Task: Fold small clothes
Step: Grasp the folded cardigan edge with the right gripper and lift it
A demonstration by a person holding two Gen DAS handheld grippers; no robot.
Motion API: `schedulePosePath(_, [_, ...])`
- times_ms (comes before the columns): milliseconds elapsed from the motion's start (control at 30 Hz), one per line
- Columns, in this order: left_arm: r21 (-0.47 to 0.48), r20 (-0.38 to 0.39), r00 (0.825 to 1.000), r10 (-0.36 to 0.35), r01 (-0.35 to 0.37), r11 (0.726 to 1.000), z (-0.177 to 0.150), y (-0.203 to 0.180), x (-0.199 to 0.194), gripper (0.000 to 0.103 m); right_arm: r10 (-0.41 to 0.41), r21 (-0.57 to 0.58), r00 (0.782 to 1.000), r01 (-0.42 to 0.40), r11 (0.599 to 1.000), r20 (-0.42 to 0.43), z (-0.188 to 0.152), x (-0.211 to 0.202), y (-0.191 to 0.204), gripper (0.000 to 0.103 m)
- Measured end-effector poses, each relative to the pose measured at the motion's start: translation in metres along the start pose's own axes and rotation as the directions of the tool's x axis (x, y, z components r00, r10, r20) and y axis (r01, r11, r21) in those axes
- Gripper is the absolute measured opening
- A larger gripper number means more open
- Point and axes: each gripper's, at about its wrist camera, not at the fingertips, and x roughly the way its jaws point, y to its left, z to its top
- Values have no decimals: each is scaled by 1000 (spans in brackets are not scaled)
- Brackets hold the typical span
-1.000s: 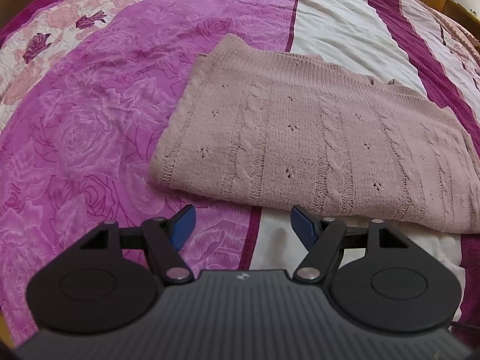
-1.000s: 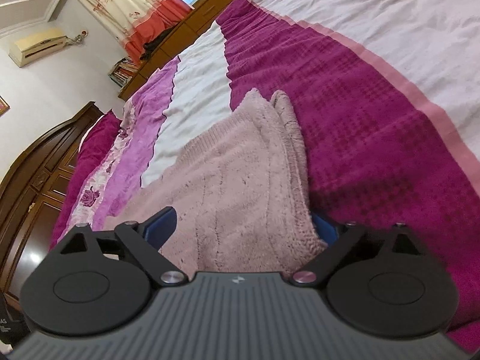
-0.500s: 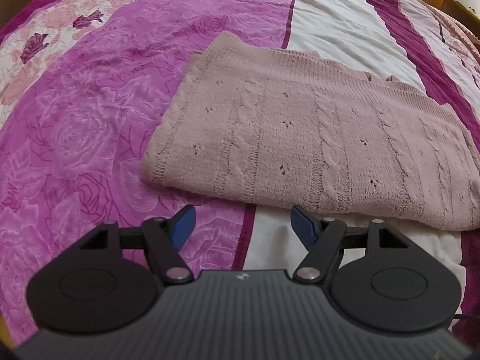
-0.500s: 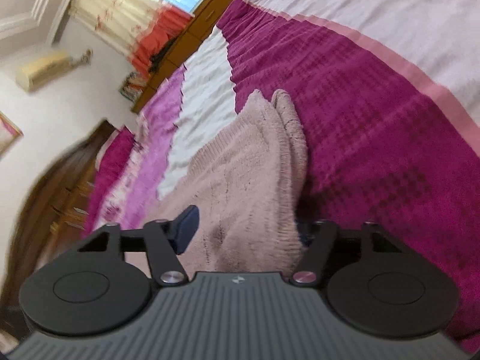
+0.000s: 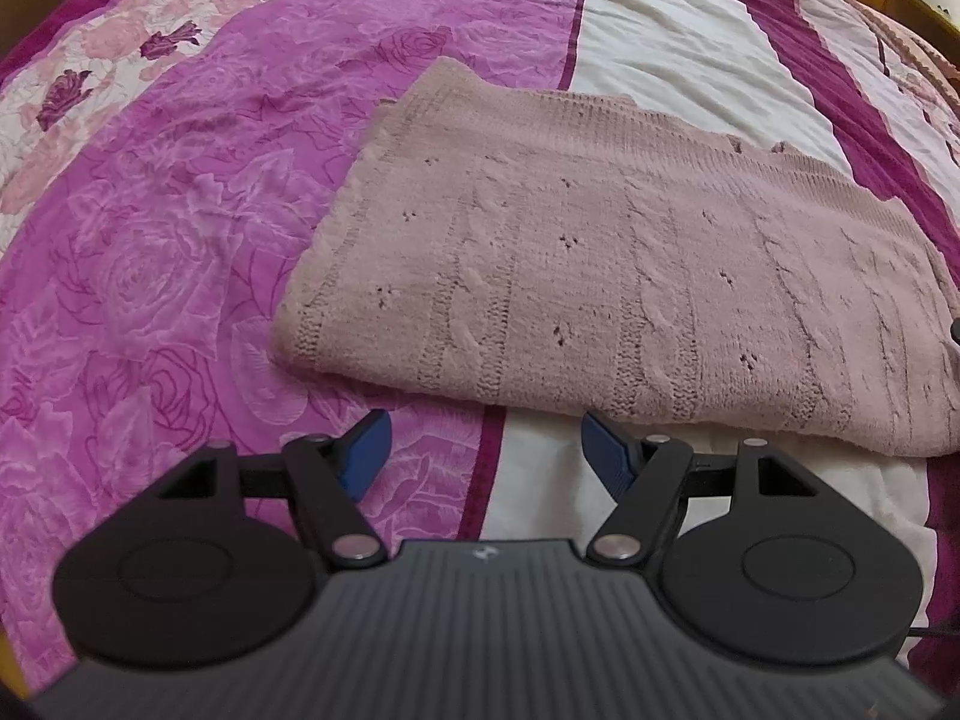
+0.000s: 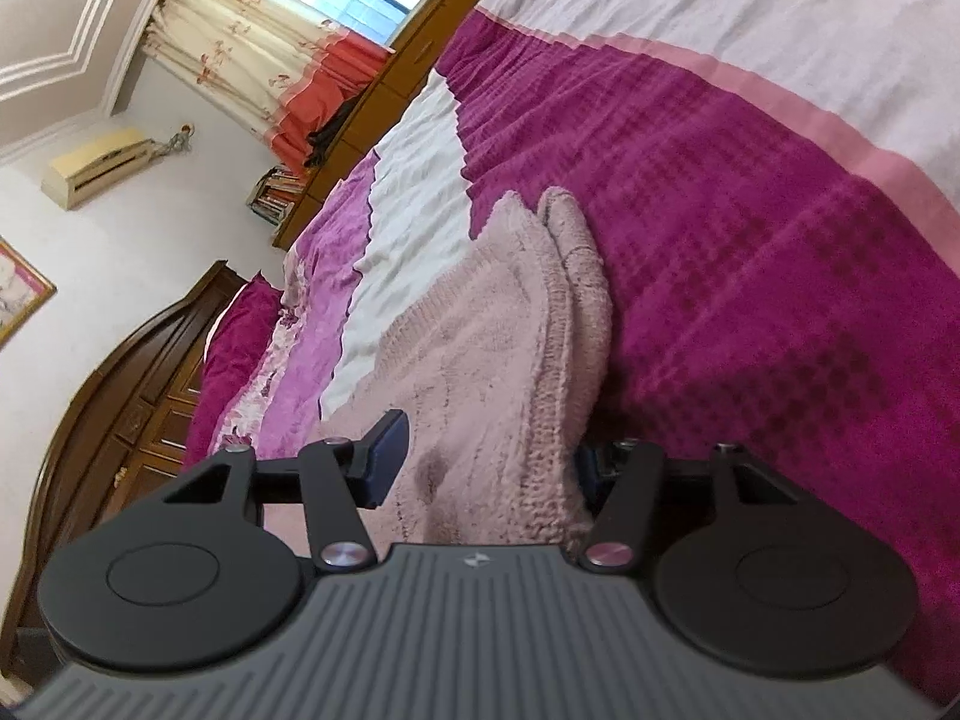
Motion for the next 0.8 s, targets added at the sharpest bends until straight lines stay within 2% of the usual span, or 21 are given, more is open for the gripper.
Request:
schedulePosePath(33, [2, -1, 1000, 0, 0, 1000, 0, 0, 0, 71, -8, -3, 1000, 8, 1000, 4, 0, 0, 1, 35])
schedulePosePath(133, [3, 7, 1000, 0, 0, 1000, 1, 1, -3, 71, 25, 24, 999, -25, 999, 36, 2, -5, -1, 29])
schedulePosePath(400, [-10, 28, 999, 26, -26, 1000, 9, 13, -11, 71, 63, -127, 996, -54, 990, 66, 10, -7, 40, 28])
schedulePosePath(633, [-10, 60, 997, 53, -52, 999, 19, 28, -20, 71, 122, -203, 991, -107, 973, 59, 15, -5, 81, 27])
schedulePosePath(800, [-42, 74, 995, 62, -59, 997, 26, 44, -22, 71, 153, -244, 987, -136, 960, 51, 13, -1, 116, 26])
